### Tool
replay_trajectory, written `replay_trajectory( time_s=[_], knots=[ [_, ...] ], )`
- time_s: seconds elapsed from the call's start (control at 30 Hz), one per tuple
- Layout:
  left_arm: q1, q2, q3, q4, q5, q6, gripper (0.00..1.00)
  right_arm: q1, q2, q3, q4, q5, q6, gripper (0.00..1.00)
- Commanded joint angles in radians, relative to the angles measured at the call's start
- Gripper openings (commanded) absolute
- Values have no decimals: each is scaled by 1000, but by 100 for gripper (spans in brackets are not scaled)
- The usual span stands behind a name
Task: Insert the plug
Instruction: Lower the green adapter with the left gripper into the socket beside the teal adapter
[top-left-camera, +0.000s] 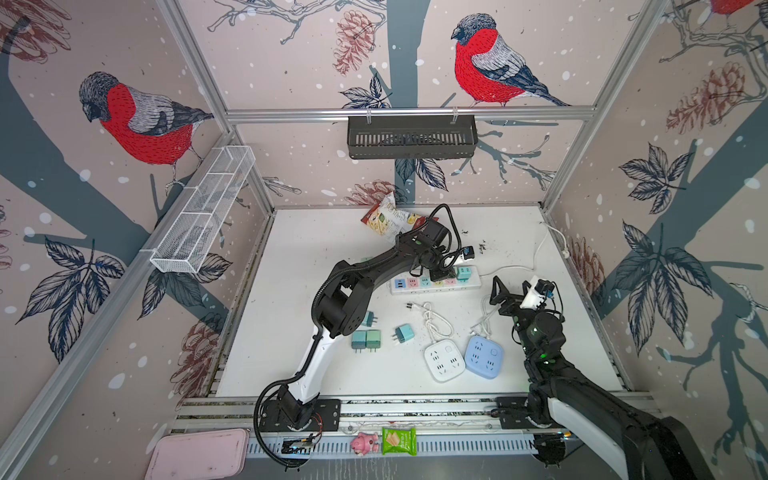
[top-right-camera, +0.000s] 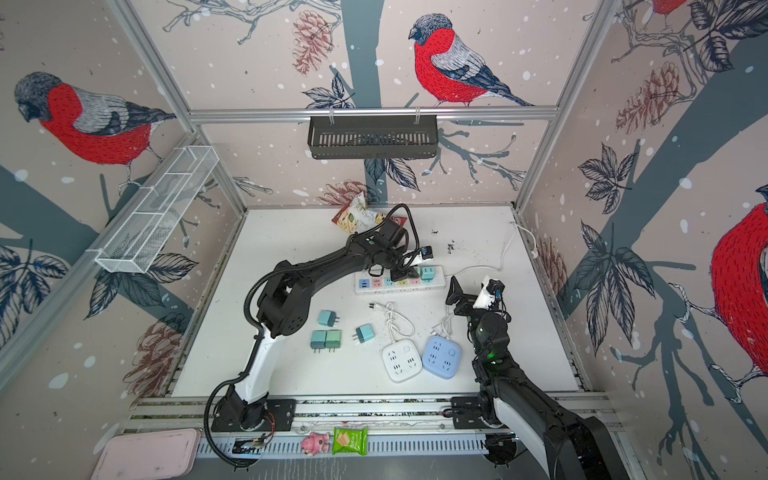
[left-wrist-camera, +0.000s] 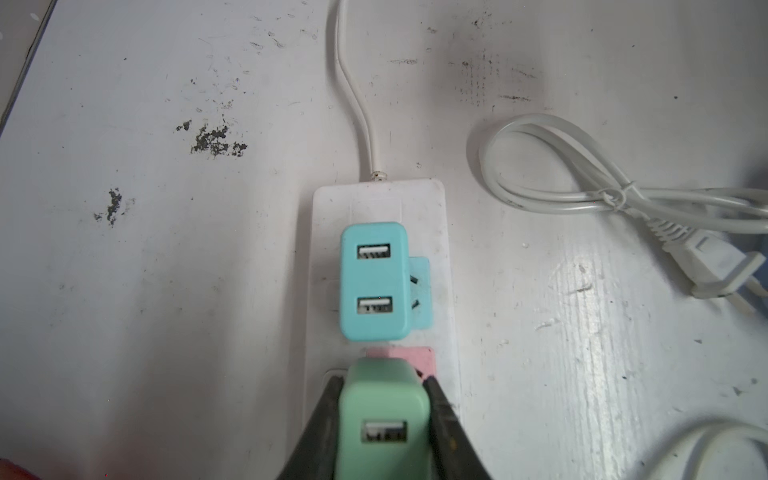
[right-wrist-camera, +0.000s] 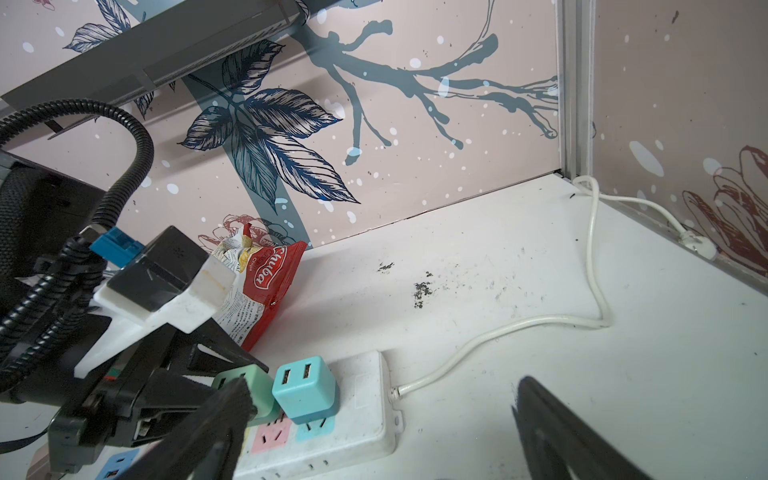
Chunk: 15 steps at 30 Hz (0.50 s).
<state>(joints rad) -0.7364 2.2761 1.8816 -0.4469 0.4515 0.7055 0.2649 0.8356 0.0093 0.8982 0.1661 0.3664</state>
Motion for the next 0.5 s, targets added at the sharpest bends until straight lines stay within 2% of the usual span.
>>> replay_trajectory(
  time_s=[0.0,0.23,0.47],
  knots=[
    [15,10,-4,-15,122,20,0,-1,0,6,21,6,8,99],
    [20,18,-15,-4,138,33,0,-1,3,8,21,6,6,99],
    [18,41,0,3,41,8,0,-2,4,9,20,9,8,100]
  ],
)
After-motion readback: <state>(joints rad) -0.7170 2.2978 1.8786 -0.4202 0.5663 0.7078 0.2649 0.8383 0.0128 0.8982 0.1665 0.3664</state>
